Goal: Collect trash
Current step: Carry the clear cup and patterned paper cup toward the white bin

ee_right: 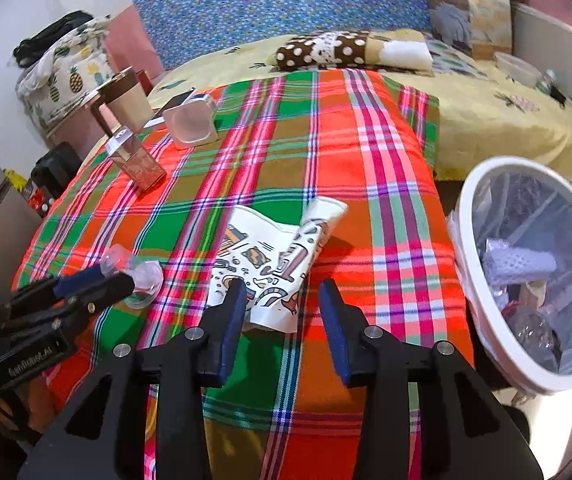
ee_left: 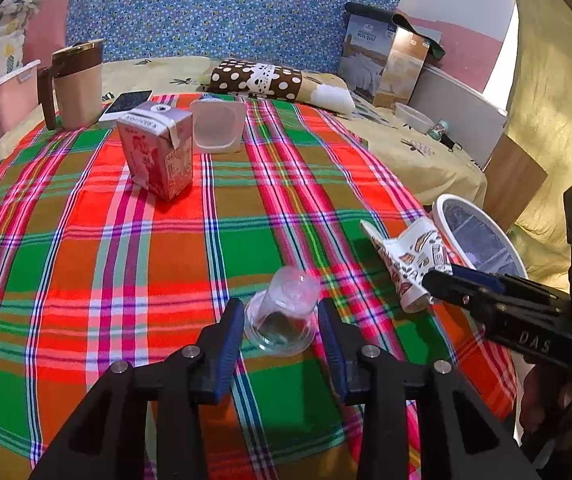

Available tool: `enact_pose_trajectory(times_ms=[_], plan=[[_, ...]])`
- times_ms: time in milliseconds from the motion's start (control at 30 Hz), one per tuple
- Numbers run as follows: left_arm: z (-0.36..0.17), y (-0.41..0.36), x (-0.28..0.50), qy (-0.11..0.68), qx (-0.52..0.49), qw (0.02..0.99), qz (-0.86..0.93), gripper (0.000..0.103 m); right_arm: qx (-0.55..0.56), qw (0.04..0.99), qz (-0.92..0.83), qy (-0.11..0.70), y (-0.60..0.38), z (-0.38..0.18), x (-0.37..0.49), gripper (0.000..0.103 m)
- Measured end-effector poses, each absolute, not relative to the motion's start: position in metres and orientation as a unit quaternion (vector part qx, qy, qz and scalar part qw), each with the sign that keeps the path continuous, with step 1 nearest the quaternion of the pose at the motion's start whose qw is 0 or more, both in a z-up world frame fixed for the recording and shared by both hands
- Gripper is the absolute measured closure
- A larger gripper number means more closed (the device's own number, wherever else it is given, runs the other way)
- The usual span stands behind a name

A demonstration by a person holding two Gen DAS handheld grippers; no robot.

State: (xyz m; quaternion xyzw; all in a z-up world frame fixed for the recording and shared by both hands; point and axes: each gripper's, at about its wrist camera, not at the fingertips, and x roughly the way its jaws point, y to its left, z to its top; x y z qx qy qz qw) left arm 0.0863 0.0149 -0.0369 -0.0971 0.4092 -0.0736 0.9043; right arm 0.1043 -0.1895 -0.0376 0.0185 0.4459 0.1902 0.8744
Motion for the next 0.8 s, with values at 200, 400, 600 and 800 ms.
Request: enact_pose_trajectory(times_ms=[200,400,600,800], plan=[[-0.046,0.009,0.092,0.421,-0.085,0.901,-0.070,0.065,0.044,0.867,0.206,0.452,-0.190,-0.044,0.102,0.075],[-0.046,0.008,0.092,0.414,-0.084,0.904,-0.070,0.070,0.048,0.872,0.204,0.442,-0.196,-0.039,0.099,0.075],[-0.036,0.002,0.091,0.404,-0.081,0.908,-0.077,0.070,0.050,0.881,0.197,0.427,-0.208,-0.030,0.097,0.075],[-0.021,-0.014,0.096,0.394,-0.072,0.912,-0.087,0.070,0.054,0.889,0.187,0.415,-0.221,-0.024,0.095,0.075]])
